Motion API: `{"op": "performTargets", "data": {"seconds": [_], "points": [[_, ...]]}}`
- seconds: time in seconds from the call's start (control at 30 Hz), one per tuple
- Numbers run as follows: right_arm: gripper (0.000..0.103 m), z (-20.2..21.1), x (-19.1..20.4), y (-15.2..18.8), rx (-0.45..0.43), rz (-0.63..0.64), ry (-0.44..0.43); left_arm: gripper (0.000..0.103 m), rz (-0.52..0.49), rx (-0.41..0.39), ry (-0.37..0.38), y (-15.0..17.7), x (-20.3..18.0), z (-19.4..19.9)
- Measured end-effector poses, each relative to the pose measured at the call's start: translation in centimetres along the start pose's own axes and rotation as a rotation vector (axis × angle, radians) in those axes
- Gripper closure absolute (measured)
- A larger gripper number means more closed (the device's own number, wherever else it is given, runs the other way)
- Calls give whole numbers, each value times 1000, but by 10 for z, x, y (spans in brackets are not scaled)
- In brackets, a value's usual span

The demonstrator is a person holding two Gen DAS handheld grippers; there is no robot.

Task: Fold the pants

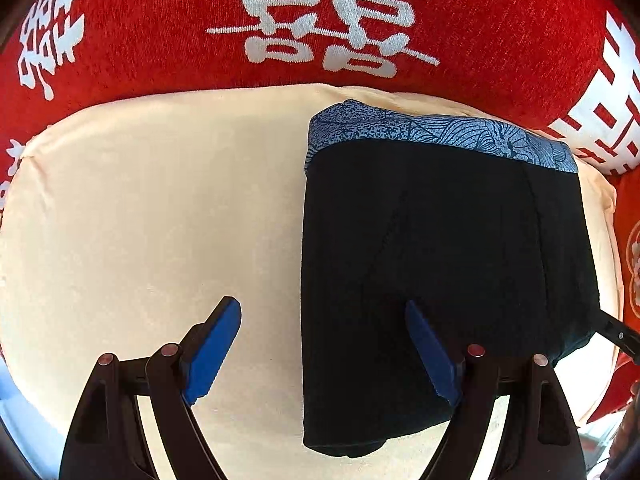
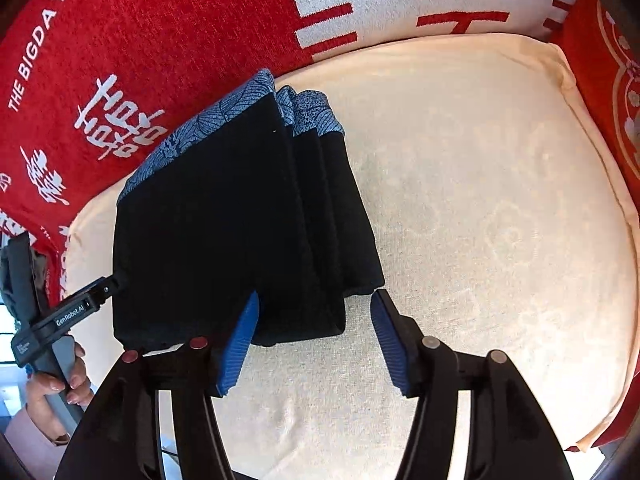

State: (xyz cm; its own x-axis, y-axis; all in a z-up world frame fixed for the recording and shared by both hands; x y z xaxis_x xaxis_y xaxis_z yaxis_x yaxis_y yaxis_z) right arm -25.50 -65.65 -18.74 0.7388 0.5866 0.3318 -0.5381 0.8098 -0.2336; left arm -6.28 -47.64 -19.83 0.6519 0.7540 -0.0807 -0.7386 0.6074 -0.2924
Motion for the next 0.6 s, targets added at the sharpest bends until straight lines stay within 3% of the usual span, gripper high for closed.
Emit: {"op": "performTargets", "data": {"seconds": [0.07,0.17,0.6], "points": [[40,0,0,0,3,-3,0,17,5,2,2,3,-3,3],[38,1,-4,2,7,-4,5,5,-4,8,-18,3,-3,1],[29,-3,-6,2,22,-9,-3,5,0,16,-6,3,-1,-2]]}}
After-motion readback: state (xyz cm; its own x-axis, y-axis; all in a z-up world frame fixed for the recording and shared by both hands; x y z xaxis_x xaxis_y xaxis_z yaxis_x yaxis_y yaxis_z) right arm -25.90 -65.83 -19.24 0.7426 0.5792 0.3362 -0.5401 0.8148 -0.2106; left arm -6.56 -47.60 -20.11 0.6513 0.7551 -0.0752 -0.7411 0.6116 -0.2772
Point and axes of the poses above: each gripper's, at about its wrist camera, not at the fingertips, and z roughly against the way its jaws point, x to its left, y to its underside, the point moved 9 cm from there along -z, roughly the way its jaws point, and after that the axes turned 6 degrees about -x, right-handed, at the moved point
